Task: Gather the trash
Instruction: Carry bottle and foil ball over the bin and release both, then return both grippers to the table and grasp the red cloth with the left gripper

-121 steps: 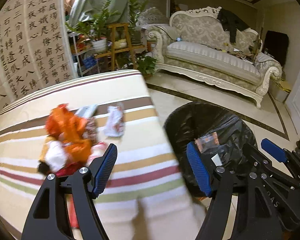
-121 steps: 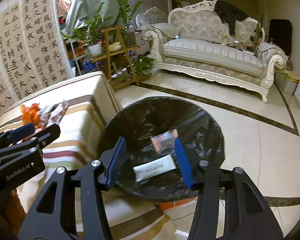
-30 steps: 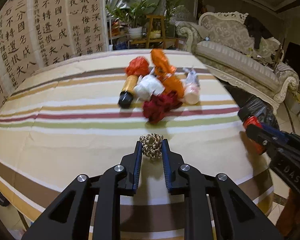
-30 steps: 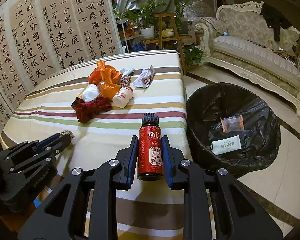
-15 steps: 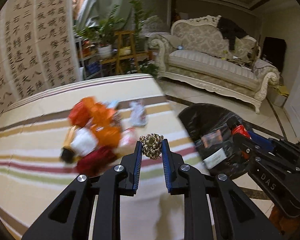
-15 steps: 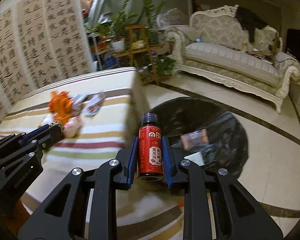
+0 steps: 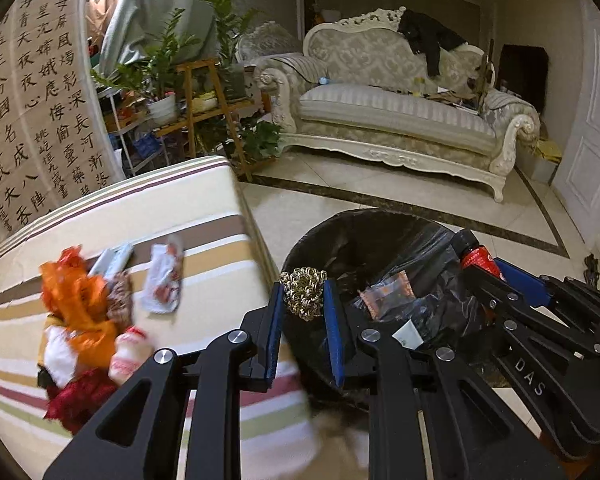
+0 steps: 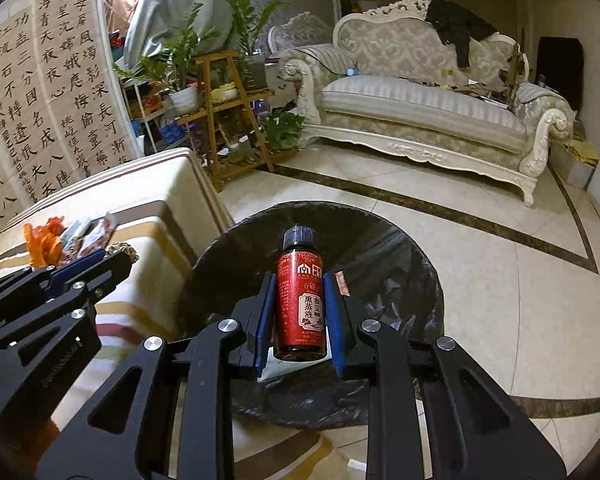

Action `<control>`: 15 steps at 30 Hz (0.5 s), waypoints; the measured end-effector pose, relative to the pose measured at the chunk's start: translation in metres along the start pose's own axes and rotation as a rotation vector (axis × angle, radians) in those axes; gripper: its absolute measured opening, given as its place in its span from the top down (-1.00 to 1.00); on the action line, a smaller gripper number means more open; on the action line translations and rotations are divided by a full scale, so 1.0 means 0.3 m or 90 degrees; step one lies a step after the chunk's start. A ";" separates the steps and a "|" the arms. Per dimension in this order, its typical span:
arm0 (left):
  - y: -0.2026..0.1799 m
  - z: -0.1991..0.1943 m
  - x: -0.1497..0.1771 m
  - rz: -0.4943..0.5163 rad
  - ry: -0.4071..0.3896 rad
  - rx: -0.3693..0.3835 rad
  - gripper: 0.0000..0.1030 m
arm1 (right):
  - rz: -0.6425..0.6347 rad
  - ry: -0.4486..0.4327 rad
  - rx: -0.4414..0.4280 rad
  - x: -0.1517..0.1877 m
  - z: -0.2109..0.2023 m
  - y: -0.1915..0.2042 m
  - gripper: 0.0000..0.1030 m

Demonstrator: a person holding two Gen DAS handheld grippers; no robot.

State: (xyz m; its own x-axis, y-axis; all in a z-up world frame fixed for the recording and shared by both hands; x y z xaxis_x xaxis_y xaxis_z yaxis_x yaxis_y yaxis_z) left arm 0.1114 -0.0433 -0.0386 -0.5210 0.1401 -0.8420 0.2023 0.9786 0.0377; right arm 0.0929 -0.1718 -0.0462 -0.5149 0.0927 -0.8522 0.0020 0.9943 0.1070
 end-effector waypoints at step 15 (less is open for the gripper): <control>-0.039 0.088 -0.019 0.015 0.022 -0.012 0.06 | 0.022 0.013 0.021 -0.003 0.087 -0.072 0.47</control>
Point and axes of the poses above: each gripper's, at about its wrist camera, not at the fingertips, and z roughly the way its jaws point, y to its left, x to its underside, the point moved 3 cm from there along z, roughly the way its jaws point, and after that the axes turned 10 degrees about -y, right-handed, at the moved point
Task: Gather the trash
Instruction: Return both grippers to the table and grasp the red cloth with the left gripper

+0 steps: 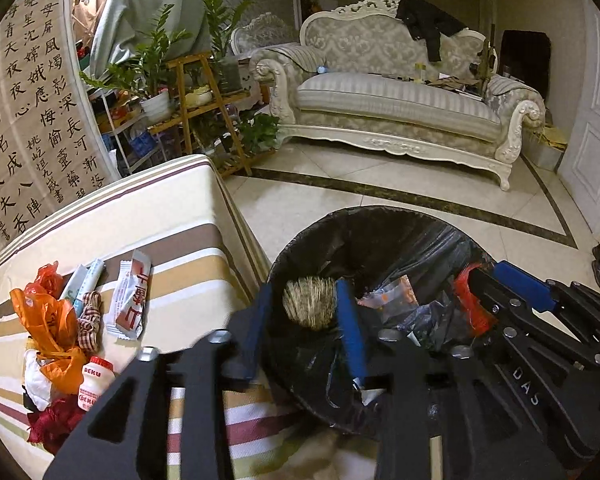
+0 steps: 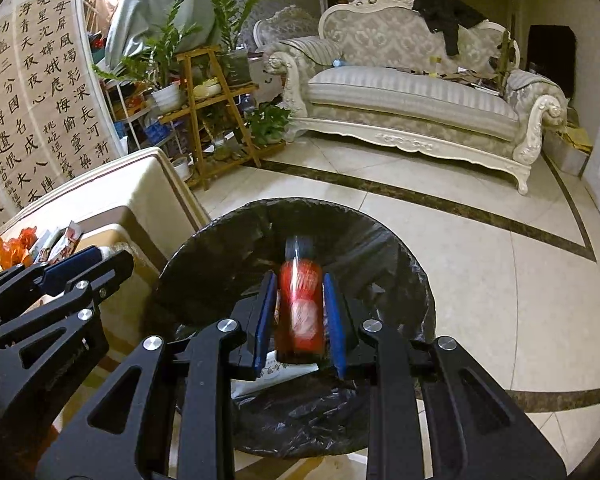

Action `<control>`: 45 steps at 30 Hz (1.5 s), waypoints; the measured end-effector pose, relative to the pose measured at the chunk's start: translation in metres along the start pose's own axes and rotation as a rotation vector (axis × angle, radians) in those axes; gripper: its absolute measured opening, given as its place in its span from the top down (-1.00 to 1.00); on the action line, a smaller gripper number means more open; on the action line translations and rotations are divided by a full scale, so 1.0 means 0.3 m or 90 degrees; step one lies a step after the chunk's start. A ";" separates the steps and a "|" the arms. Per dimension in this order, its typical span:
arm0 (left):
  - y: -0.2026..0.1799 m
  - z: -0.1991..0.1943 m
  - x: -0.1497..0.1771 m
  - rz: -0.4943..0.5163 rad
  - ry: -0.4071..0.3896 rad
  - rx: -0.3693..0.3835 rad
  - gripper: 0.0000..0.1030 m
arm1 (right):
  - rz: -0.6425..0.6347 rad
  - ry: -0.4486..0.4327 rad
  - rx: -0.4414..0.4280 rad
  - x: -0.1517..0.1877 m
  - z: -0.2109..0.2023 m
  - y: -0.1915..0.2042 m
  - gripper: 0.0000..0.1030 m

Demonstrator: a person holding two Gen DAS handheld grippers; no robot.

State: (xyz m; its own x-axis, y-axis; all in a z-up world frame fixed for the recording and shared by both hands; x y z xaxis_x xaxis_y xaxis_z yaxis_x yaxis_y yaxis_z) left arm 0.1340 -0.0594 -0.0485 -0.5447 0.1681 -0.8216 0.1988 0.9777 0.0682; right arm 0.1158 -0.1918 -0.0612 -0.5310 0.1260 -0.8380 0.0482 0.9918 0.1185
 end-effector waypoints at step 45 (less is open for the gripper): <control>0.528 -0.298 0.210 -0.132 0.008 -0.168 -0.41 | -0.082 0.020 -0.134 0.081 -0.144 0.449 0.22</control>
Point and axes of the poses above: each gripper's, at about its wrist camera, not at the fingertips, and z roughly the way its jaws point, y to its left, x to its underside, the point moved 3 cm from there along z, roughly the way its jaws point, and after that the axes turned 10 degrees about -y, right-handed, at the moved point
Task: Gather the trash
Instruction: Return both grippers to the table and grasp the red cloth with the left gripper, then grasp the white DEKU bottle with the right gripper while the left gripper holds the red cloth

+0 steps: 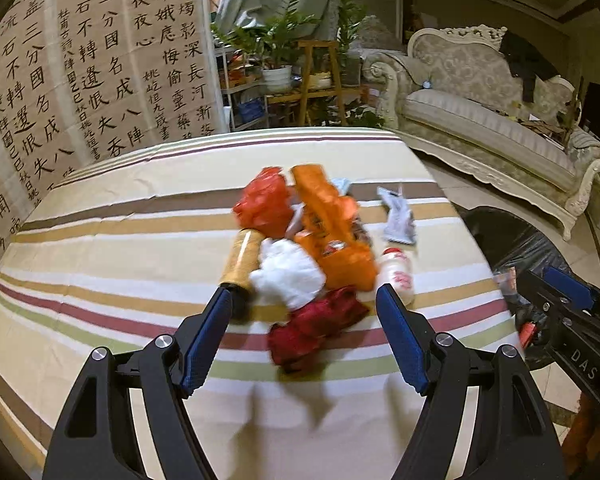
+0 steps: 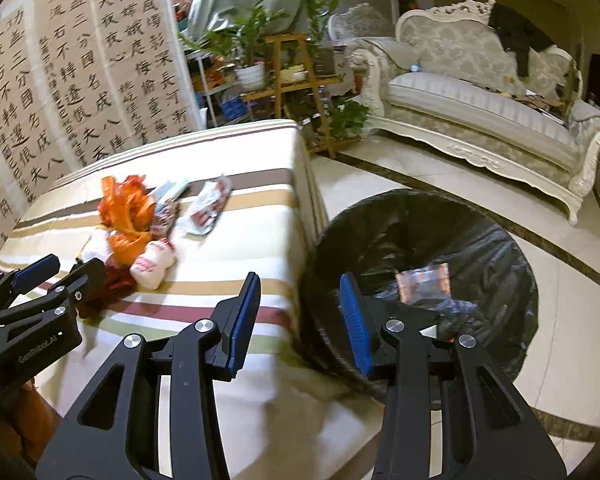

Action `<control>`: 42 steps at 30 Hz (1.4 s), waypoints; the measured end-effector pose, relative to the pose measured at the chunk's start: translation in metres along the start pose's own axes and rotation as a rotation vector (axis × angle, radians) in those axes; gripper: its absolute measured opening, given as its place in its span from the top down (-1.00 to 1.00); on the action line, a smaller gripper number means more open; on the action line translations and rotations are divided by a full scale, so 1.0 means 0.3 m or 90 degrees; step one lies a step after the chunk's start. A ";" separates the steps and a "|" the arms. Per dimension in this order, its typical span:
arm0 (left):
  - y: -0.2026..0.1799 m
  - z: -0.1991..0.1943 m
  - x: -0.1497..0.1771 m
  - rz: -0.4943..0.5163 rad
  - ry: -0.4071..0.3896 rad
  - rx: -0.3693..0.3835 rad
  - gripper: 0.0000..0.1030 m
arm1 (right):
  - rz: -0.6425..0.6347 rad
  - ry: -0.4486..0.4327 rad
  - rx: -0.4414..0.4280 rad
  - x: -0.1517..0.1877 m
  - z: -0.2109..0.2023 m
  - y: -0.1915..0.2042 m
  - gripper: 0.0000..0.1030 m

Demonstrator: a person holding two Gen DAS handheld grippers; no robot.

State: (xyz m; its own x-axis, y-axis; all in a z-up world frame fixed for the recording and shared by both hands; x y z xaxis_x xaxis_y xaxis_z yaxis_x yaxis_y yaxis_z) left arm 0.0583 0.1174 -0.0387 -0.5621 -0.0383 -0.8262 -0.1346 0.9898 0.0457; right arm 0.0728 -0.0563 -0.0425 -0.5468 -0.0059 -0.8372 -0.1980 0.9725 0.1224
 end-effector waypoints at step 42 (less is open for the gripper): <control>0.180 -0.040 -0.015 -0.054 -0.001 0.022 0.39 | -0.071 0.023 -0.071 -0.029 0.062 0.287 0.21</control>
Point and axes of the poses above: each gripper's, at about its wrist camera, not at the fingertips, and z roughly the way its jaws point, y to its left, x to its underside, the point moved 3 cm from there along z, roughly the way its jaws point, and after that the axes turned 10 degrees about -y, right-handed, at the moved point
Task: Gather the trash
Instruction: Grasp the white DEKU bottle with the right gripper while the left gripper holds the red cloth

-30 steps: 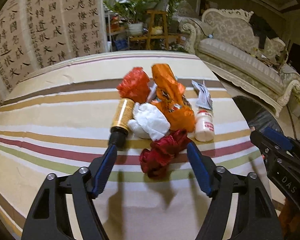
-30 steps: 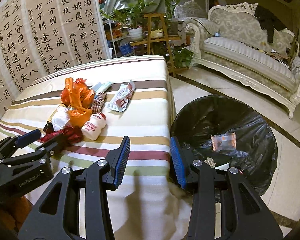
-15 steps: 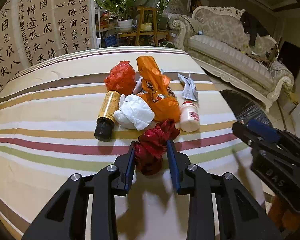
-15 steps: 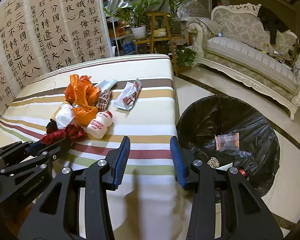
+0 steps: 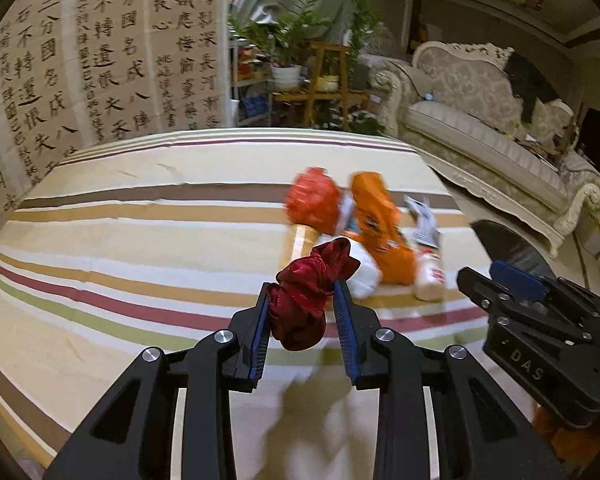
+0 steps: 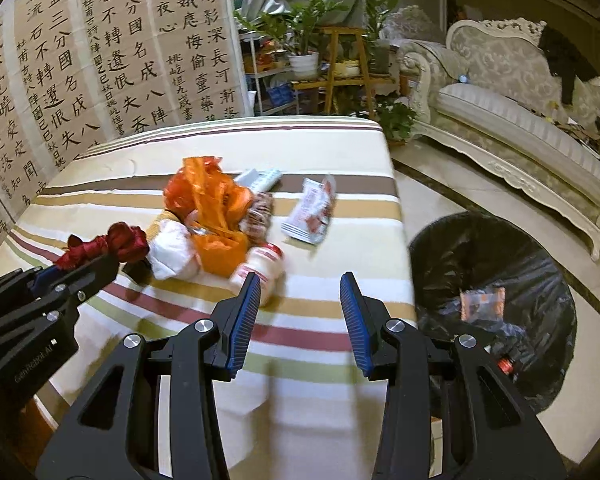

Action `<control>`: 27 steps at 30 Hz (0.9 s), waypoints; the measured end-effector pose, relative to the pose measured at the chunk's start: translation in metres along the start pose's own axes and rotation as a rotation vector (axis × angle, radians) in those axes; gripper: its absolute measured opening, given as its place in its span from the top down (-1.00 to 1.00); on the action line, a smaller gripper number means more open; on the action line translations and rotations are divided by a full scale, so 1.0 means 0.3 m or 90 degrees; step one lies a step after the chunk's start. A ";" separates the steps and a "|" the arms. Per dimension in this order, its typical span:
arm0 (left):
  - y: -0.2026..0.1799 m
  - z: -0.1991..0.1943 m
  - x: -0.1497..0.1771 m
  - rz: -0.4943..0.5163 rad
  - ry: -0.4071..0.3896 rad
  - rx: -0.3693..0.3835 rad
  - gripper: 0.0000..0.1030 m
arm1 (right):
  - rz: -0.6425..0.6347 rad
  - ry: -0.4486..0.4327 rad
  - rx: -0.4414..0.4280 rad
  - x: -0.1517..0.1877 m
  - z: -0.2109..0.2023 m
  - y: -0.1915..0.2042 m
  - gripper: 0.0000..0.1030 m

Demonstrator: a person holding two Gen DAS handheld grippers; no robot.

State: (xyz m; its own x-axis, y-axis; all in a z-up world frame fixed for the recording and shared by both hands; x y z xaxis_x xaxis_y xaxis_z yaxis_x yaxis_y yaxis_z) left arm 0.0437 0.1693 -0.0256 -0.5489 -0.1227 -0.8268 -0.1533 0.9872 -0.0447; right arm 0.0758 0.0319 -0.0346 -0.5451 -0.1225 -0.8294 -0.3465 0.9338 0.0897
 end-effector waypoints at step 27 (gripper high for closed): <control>0.095 0.020 0.002 -0.043 0.004 -0.014 0.39 | -0.010 0.036 -0.003 0.008 0.086 0.049 0.49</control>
State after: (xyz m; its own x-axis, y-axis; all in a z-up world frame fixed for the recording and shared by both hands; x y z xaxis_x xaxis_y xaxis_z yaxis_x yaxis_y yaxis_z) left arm 0.0439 0.1980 -0.0308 -0.5423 -0.1896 -0.8185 -0.2083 0.9741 -0.0876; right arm 0.0889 0.0539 -0.0496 -0.5818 -0.1558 -0.7983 -0.3584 0.9301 0.0797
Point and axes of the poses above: each gripper's, at about its wrist camera, not at the fingertips, and z roughly the way its jaws point, y to its left, x to its underside, the point moved 3 cm from there along z, roughly the way its jaws point, and after that the axes turned 10 degrees about -y, right-handed, at the moved point
